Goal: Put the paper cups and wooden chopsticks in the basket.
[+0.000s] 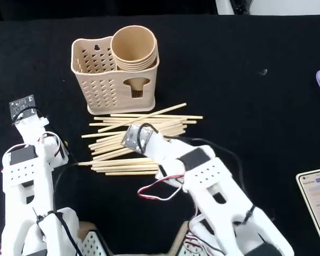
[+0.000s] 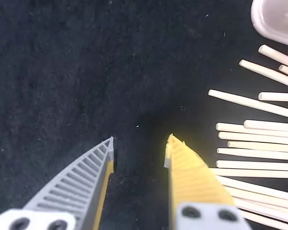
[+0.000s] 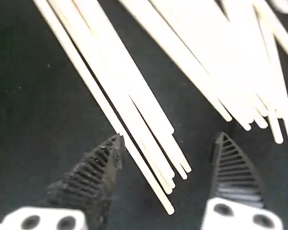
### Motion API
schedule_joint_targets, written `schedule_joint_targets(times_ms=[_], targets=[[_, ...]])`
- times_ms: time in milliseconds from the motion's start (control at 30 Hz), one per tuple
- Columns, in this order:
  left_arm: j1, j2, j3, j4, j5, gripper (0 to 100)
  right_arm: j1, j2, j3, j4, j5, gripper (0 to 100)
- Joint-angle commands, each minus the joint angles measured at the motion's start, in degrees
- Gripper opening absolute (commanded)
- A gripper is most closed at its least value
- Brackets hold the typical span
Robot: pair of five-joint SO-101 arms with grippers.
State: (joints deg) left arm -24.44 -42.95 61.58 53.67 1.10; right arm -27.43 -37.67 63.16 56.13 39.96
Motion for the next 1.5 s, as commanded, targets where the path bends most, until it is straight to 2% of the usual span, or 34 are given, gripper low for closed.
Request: schedule_joint_targets(times_ms=[0, 133, 533, 600, 667, 733, 800, 867, 1133, 1300, 1367, 1467], targets=[[0.13, -1.14, -0.22, -1.05, -0.26, 18, -0.88, 2.59, -0.48, -0.97, 5.36, 26.9], [0.13, -0.88, -0.22, -1.05, -0.26, 18, -0.88, 6.37, -0.66, -1.32, 9.05, 26.2], [0.13, -1.41, 0.57, -1.05, -0.26, 18, -0.88, 17.89, -5.14, -1.32, 9.41, 26.0], [0.13, -1.41, 0.66, -1.05, -0.26, 18, -0.88, 18.77, -5.58, -1.32, 9.32, 21.6], [0.13, -1.41, 0.66, -1.05, -0.26, 18, -0.79, 18.59, -5.76, -1.32, 8.97, 12.1], [0.13, -1.41, 0.66, -1.05, -0.26, 18, -0.53, 17.8, -5.85, -1.32, 7.12, 0.5], [0.13, -1.41, 0.66, -1.05, -0.26, 18, -0.53, 16.22, -5.49, -0.79, 4.66, 3.4], [0.13, -1.41, 0.66, -1.05, -0.26, 18, -0.53, 13.85, -4.97, 0.44, 3.78, 1.1], [0.13, -1.41, 0.66, -1.05, -0.26, 18, -0.53, -1.98, -4.79, 13.89, 3.78, 1.1], [0.04, -1.41, 0.66, -1.05, -0.26, 18, -0.53, -11.03, -4.35, 17.49, 3.78, 1.1], [0.04, -1.41, 0.66, -1.05, -0.26, 18, -0.53, -12.44, -3.03, 17.93, 4.04, 1.1], [0.04, -1.41, 0.66, -1.05, -0.26, 18, 0.53, -12.79, 0.13, 19.16, 8.26, 1.1]])
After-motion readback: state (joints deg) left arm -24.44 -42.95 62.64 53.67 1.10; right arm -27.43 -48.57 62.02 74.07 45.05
